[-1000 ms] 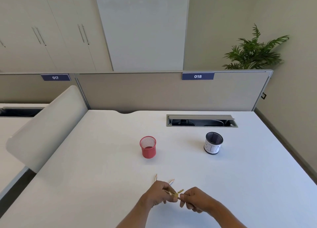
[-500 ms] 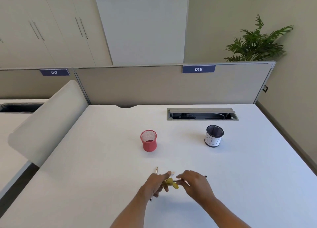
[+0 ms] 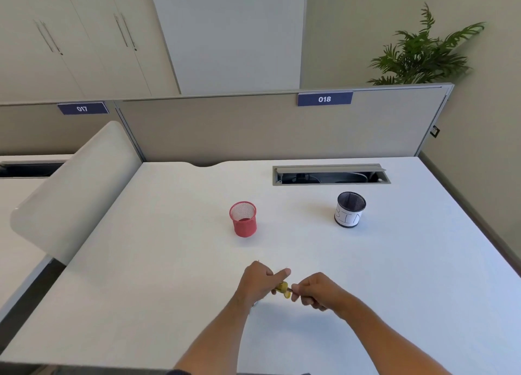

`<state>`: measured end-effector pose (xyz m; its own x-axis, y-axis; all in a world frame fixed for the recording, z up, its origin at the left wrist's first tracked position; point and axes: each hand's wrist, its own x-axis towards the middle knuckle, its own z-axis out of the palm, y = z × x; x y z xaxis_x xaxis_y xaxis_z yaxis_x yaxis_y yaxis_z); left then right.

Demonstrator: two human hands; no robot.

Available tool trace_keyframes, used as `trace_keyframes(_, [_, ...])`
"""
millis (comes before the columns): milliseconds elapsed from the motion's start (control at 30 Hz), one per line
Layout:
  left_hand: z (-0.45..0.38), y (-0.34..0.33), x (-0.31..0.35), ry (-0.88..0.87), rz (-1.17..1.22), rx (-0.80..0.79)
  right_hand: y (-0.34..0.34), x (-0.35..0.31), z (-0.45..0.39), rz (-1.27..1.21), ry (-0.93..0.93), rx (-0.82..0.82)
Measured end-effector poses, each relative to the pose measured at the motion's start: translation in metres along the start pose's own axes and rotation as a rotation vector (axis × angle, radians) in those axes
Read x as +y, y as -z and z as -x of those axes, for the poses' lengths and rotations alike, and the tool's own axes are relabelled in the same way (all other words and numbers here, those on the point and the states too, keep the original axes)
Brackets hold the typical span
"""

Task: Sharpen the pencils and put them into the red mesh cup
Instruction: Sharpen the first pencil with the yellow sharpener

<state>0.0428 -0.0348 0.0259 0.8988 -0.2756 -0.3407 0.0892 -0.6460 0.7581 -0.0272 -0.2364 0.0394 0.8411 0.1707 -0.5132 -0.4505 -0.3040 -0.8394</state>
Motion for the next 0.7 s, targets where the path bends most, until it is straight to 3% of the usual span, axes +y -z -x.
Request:
trace_keyframes(100, [0.0,-0.007,-0.002,-0.062,-0.038,0.016,0.004,0.001,0.004,0.007,-0.082,-0.09])
trace_keyframes(267, [0.001,-0.004,-0.004,0.008,0.017,0.002,0.001,0.002,0.005,0.076,0.057,0.019])
trace_keyframes(433, [0.001,-0.001,-0.006,0.22,0.176,-0.06,-0.01,0.015,0.001,0.763,0.37,0.412])
trace_keyframes(533, [0.001,-0.001,-0.003,0.278,0.264,-0.067,-0.014,0.023,-0.001,0.931,0.649,0.58])
trace_keyframes(600, [0.0,-0.002,0.0,0.252,0.286,-0.039,-0.015,0.018,0.0,0.846,0.553,0.567])
trace_keyframes(700, [-0.003,-0.004,0.002,0.136,0.196,0.018,-0.011,0.012,-0.003,0.504,0.209,0.358])
